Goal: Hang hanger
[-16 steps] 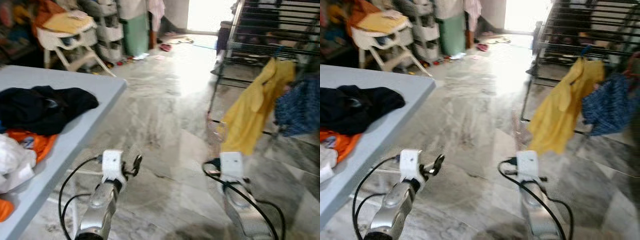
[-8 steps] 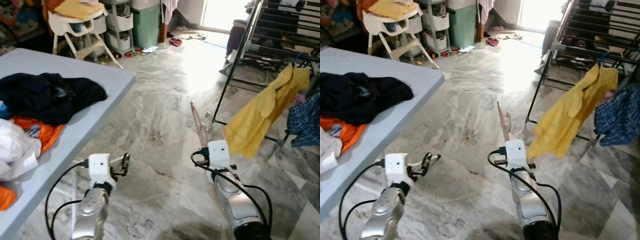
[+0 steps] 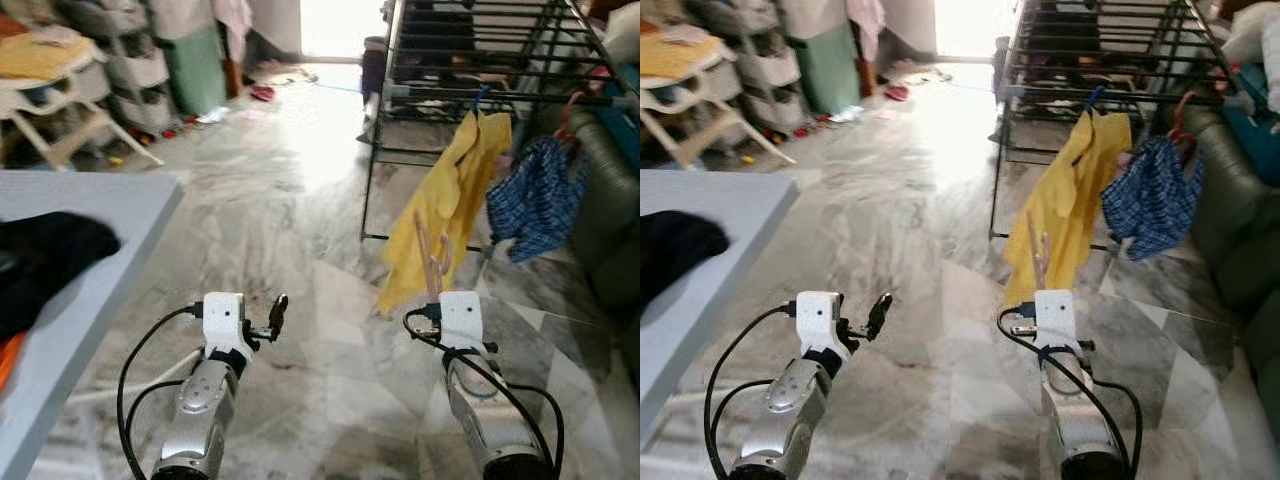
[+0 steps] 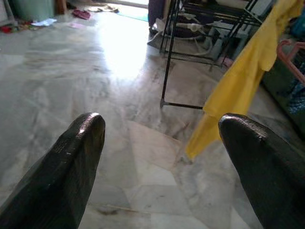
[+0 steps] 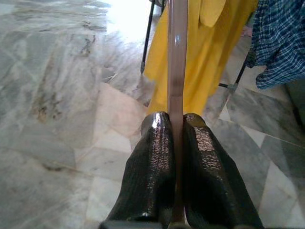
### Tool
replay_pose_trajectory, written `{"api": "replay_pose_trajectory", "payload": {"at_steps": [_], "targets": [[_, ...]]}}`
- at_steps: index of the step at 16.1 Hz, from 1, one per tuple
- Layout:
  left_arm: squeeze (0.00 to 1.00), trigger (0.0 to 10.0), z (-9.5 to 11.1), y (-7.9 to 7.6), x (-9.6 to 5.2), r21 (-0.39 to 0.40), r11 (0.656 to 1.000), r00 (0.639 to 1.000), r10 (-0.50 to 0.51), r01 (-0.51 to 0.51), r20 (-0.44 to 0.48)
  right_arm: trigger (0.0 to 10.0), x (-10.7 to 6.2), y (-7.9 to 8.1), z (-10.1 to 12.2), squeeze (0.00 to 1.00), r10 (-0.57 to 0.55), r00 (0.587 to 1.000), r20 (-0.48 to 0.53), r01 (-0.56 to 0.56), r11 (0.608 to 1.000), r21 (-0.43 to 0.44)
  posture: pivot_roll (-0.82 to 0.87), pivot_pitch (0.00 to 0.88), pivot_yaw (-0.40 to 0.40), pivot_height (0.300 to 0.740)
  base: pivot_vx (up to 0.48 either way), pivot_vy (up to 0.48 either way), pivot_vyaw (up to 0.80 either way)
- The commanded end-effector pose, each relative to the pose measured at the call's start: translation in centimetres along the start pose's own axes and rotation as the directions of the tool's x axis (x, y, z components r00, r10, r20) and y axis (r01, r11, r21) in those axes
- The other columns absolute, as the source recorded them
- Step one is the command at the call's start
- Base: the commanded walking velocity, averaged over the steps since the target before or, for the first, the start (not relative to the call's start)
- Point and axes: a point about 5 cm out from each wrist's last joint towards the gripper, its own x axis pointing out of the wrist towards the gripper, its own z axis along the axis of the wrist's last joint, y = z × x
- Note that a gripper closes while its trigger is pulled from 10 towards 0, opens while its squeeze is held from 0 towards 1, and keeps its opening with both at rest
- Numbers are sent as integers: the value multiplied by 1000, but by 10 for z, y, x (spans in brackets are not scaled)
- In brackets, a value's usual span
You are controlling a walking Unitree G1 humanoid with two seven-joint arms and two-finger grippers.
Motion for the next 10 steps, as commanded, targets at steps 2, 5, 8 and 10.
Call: {"api": "replay_pose_trajectory", "payload": {"at_steps": [2,5,8,10], "targets": [[0,10000,-4,6,-2,10,1000,1000,8,-7,-27,10000,1,6,4,0,12,1000,16,-12,1000,9,-156,0,63,740,356,0,0],[0,10000,-3,3,-3,10,1000,1000,-22,22,-18,10000,1,5,3,0,8,1000,16,-8,1000,10,-156,0,62,740,120,0,0],[0,10000,-5,0,-2,11,999,999,-33,33,-25,10000,1,7,5,0,15,1000,24,-15,1000,8,-164,0,60,740,458,0,0],[0,10000,-5,-3,-1,8,999,999,-38,38,-23,10000,2,6,5,0,16,1000,26,-16,1000,3,-168,0,61,740,458,0,0]]}}
